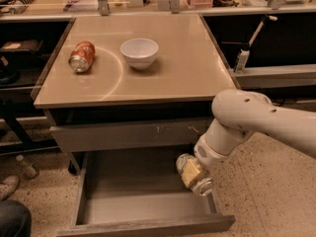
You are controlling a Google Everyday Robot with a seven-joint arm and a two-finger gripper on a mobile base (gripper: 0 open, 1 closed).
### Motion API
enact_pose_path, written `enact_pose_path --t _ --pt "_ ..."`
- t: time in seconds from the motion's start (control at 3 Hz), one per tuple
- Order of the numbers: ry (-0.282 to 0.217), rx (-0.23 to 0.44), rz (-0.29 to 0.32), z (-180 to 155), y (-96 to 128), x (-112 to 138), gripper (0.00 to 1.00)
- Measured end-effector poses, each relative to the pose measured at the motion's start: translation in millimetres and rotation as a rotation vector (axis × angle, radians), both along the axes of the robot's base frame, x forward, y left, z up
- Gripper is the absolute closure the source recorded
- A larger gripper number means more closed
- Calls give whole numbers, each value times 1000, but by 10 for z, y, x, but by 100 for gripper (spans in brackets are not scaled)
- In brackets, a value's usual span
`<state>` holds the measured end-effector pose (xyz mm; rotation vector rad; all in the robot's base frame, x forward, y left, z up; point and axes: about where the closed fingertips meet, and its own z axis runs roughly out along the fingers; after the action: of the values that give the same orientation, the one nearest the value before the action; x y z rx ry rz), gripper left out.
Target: Place 7up can into middle drawer
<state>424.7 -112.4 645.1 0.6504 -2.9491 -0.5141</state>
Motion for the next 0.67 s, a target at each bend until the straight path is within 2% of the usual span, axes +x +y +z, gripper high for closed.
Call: enact_pose_path --t 0.33,0.67 --pt "0 0 0 0 0 0 100" --pt "-5 50 -55 -152 53 -10 100"
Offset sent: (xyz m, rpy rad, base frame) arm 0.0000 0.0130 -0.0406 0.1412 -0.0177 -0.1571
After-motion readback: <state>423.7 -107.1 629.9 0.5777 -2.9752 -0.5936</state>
